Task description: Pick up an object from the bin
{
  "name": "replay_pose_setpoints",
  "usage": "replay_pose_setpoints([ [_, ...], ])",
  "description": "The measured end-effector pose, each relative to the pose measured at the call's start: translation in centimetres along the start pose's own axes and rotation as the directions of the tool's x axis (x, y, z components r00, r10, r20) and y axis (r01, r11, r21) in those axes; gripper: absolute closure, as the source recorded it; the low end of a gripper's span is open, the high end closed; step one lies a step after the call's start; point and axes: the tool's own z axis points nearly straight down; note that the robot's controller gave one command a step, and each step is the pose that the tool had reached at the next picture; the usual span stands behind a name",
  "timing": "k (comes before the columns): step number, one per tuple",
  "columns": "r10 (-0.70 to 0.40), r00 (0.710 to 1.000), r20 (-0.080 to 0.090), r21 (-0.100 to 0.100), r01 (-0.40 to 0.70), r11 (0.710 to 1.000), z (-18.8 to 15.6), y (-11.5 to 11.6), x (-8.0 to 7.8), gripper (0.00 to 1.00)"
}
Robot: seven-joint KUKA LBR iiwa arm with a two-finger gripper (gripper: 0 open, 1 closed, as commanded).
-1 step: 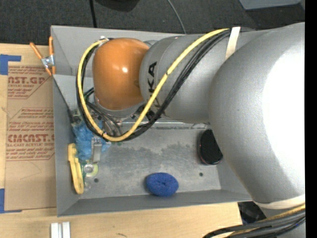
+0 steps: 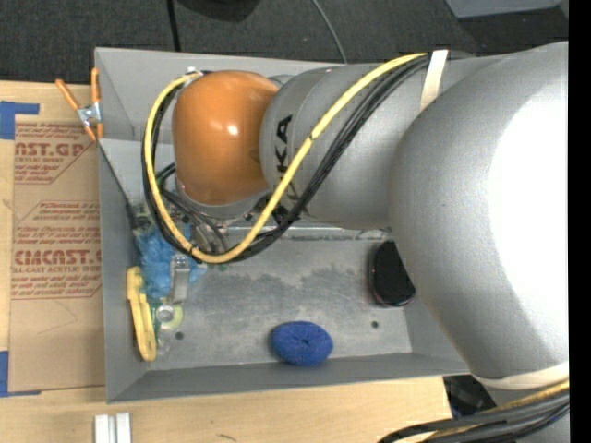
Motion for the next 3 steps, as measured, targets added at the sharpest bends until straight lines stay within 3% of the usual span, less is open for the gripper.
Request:
replay_pose_setpoints([
  [1,0.048,0.999,0.009,-0.006,-0.048,0.999,6.0,-1.7,-1.8,0.00],
  [2,0.032,1.000,0.001,-0.001,-0.032,1.000,9.5,-3.9,-3.7,1.00],
  [3,0.032,0.999,0.001,-0.001,-0.032,0.999,9.5,-3.9,-3.7,1.00],
])
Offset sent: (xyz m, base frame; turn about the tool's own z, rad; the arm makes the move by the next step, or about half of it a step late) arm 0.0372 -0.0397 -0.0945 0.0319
